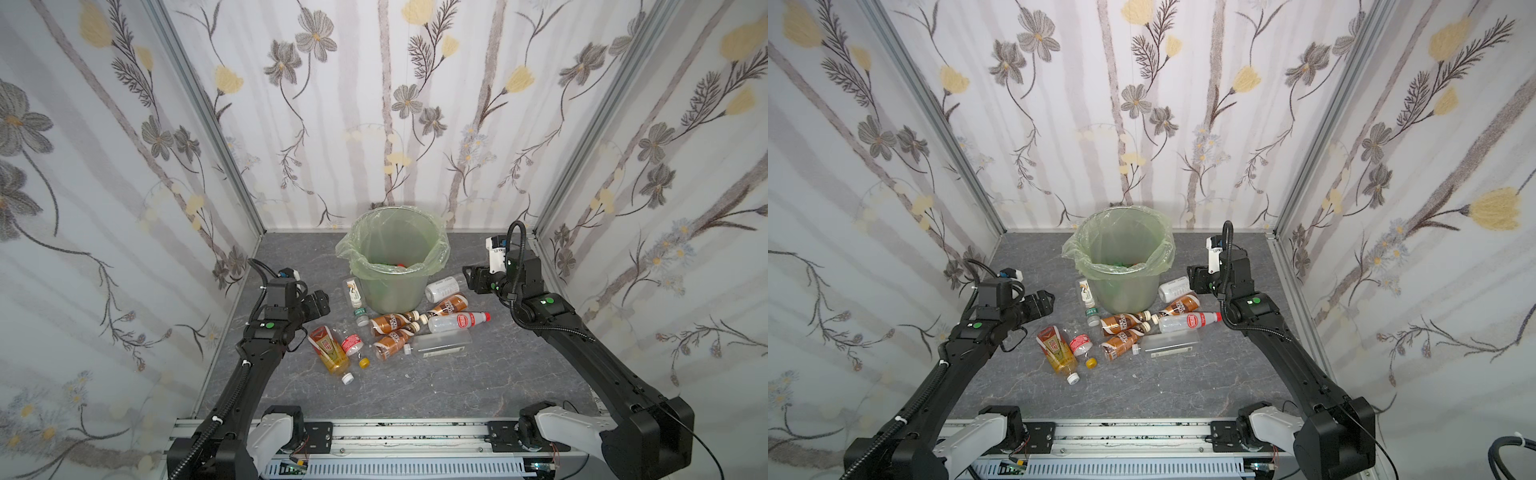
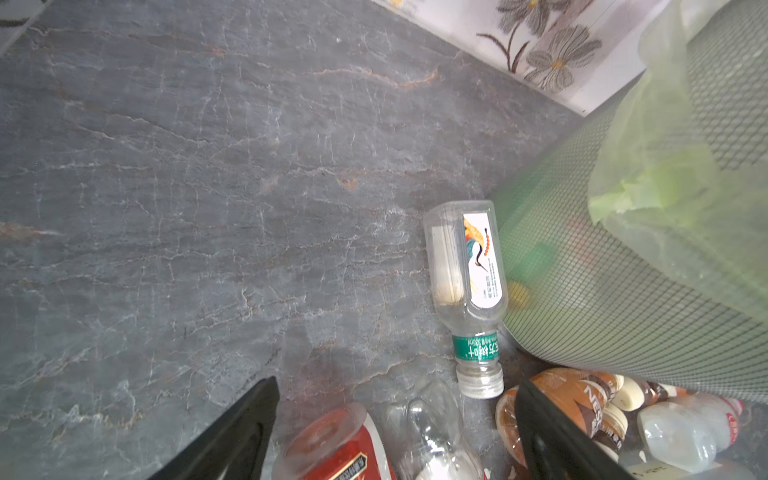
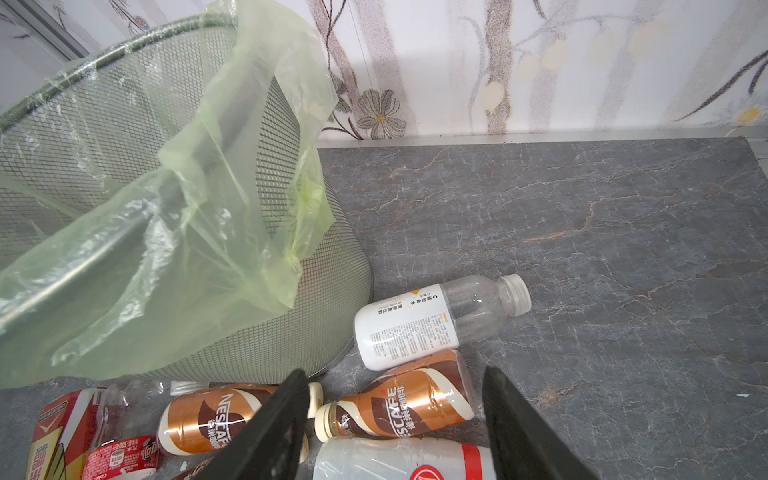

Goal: Put the plastic bottles in the bin
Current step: 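Withdraw the right gripper from the bin toward its side, then lower the left gripper onto the red-labelled bottle beside the yellow can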

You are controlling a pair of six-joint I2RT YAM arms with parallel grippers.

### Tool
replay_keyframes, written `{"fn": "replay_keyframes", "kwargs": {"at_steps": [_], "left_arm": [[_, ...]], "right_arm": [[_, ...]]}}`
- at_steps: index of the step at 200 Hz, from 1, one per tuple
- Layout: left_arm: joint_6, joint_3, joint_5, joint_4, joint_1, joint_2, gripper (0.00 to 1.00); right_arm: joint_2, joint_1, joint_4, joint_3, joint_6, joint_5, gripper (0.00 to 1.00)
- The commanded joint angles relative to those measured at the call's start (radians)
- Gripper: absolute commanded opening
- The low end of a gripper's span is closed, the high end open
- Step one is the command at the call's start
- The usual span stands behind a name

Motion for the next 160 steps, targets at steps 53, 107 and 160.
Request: {"fn": "replay_keyframes", "kwargs": {"at_steps": [53, 107, 160], "left_arm": [[-0.254, -0.016, -0.367, -0.159, -0.208, 0.046, 0.91], [-0.357, -0.114, -0.336, -0.193, -0.244, -0.039, 0.89], [-0.409, -0.138, -0.344, -0.193, -0.293, 0.007, 0.87]], "right_arm": [[0.020, -0.045, 0.078, -0.012, -0.020, -0.061, 0.68], [0.040, -0.069, 0.088, 0.002, -0.015, -0.097, 0.69], [0.037, -0.070, 0.107, -0.026, 0.007, -0.106, 0.69]]}}
